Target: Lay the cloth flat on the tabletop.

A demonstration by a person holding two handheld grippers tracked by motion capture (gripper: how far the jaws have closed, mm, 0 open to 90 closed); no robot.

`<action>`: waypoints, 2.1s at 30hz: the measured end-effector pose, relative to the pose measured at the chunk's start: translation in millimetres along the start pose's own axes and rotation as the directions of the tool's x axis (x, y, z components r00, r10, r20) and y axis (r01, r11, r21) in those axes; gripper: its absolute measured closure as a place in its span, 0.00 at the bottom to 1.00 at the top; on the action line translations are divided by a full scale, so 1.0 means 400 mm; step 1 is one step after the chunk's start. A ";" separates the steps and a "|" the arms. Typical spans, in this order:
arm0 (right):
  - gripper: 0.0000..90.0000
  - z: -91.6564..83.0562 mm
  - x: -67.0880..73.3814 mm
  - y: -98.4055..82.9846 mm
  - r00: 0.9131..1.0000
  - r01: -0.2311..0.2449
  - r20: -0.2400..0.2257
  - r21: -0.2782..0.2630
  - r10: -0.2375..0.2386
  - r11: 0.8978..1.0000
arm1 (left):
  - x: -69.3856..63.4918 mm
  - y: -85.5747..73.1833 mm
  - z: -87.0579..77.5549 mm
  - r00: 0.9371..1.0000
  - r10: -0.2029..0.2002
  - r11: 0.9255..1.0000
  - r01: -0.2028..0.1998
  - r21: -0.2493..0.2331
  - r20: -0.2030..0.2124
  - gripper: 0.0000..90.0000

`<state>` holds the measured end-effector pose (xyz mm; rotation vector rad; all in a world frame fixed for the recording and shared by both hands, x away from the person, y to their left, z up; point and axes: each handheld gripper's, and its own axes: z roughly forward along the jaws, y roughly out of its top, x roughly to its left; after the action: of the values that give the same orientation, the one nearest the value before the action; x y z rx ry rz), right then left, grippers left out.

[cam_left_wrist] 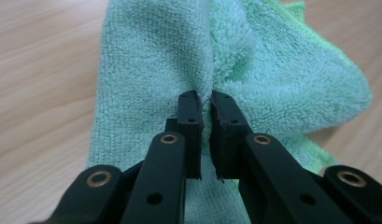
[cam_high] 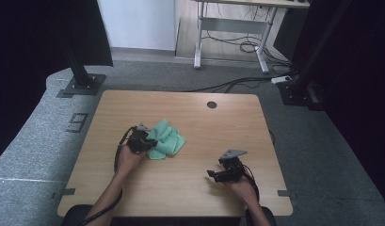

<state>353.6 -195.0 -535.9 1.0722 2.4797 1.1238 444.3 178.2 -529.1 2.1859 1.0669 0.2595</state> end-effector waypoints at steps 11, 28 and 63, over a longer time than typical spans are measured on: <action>0.48 0.038 0.040 0.060 0.995 0.051 -0.080 -0.035 -0.054 0.998 | -0.098 0.013 0.033 0.997 0.052 0.999 -0.051 -0.012 0.060 0.89; 0.68 0.146 0.099 0.126 0.989 0.080 -0.126 0.040 -0.075 0.996 | -0.132 0.022 0.048 0.990 0.069 0.998 -0.068 -0.011 0.122 0.89; 0.96 -0.101 -0.071 0.185 0.995 -0.008 0.098 -0.086 0.017 0.996 | -0.004 0.026 -0.102 0.990 -0.058 0.984 0.078 -0.158 0.125 0.95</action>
<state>394.5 -204.8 -457.4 1.0928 2.3306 1.1412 431.6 192.5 -491.7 1.9895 1.0148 0.1751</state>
